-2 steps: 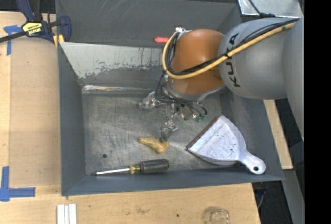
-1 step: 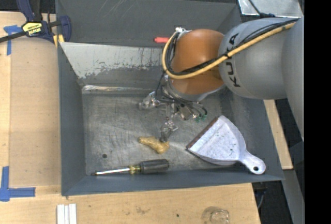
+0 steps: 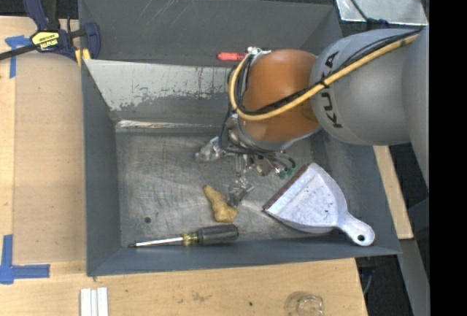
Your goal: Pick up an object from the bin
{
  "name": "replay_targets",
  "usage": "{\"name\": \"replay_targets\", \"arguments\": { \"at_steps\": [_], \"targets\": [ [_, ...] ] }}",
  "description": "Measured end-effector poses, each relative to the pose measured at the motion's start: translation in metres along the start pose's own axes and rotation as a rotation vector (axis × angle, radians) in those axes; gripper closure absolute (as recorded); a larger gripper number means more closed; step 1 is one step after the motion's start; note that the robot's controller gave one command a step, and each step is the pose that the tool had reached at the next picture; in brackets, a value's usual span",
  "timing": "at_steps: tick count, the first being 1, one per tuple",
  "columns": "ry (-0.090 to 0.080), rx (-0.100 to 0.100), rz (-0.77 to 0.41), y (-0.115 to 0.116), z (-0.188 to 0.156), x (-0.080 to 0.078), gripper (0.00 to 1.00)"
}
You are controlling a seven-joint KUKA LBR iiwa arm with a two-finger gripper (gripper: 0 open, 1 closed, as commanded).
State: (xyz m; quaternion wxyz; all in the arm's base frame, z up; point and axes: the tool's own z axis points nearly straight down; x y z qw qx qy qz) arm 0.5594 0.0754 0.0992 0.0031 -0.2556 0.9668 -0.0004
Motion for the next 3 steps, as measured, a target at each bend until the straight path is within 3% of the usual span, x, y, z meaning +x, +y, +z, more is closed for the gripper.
{"name": "replay_targets", "arguments": {
  "at_steps": [1, 2, 3],
  "targets": [
    [-0.007, 0.013, -0.257, 0.055, 0.004, 0.049, 1.00],
    [-0.007, 0.013, -0.257, 0.055, 0.004, 0.049, 1.00],
    [0.002, -0.002, -0.294, 0.063, -0.147, 0.047, 1.00]
  ]
}}
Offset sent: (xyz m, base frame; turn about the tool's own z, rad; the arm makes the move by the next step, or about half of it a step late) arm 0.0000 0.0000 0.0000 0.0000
